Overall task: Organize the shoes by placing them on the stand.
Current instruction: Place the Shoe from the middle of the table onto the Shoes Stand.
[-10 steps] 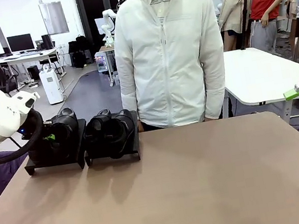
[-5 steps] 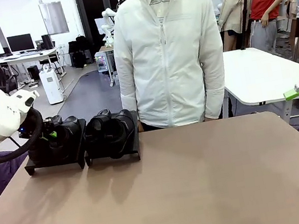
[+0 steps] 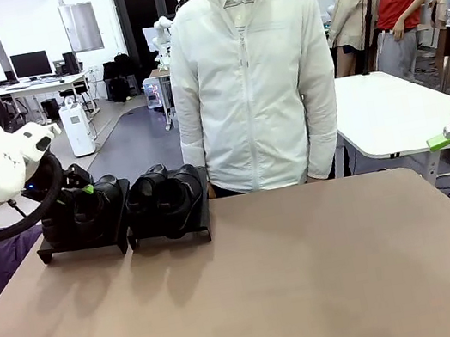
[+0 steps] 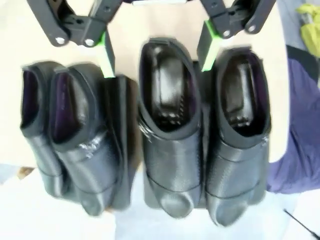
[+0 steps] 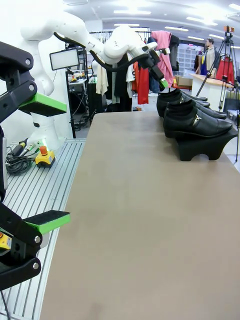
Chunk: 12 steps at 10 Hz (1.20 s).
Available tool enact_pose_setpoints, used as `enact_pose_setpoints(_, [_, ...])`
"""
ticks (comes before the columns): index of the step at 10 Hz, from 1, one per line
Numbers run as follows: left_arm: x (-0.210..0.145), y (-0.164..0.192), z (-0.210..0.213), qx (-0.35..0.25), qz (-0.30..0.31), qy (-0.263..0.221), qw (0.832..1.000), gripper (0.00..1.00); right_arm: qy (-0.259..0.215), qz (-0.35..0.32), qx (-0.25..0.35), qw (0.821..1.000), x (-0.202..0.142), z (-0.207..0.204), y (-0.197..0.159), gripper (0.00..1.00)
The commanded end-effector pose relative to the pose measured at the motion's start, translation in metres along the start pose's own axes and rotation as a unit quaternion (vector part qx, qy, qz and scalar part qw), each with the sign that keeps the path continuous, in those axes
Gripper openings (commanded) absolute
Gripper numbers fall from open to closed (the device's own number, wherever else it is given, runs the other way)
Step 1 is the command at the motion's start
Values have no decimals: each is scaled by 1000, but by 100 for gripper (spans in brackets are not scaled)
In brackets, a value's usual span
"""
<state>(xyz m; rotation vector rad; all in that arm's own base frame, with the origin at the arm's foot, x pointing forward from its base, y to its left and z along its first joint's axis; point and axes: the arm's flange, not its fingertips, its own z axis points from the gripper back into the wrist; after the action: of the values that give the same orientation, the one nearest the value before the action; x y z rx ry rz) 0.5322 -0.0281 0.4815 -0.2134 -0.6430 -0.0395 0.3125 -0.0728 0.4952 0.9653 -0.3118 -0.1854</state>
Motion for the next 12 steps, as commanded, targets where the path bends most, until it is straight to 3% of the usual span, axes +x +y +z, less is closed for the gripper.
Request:
enact_pose_setpoints(1, [-19,-25,55,-25,-32,53,998,100,-4,-5,13,1000,2,1,5,100])
enact_pose_setpoints(2, [-38,-34,85,-68,-31,110,991,100,-4,-5,13,1000,2,1,5,100])
enact_pose_setpoints(3, [-61,-38,106,-124,-33,200,972,100,-4,-5,13,1000,2,1,5,100])
enact_pose_setpoints(4, [-90,-41,120,-194,-43,251,948,100,-4,-5,13,1000,2,1,5,100])
enact_pose_setpoints(5, [-117,-41,130,-234,-39,264,935,100,-4,-5,13,1000,2,1,5,100])
enact_pose_setpoints(7, [-168,-16,155,-304,74,214,925,100,-4,-5,13,1000,2,1,5,100])
enact_pose_setpoints(9, [-189,39,164,-318,258,104,907,100,-4,-5,13,1000,2,1,5,100])
enact_pose_setpoints(10, [-170,-16,155,-316,67,230,918,100,-4,-5,13,1000,2,1,5,100])
enact_pose_setpoints(12, [-170,-16,155,-316,67,230,918,100,-4,-5,13,1000,2,1,5,100])
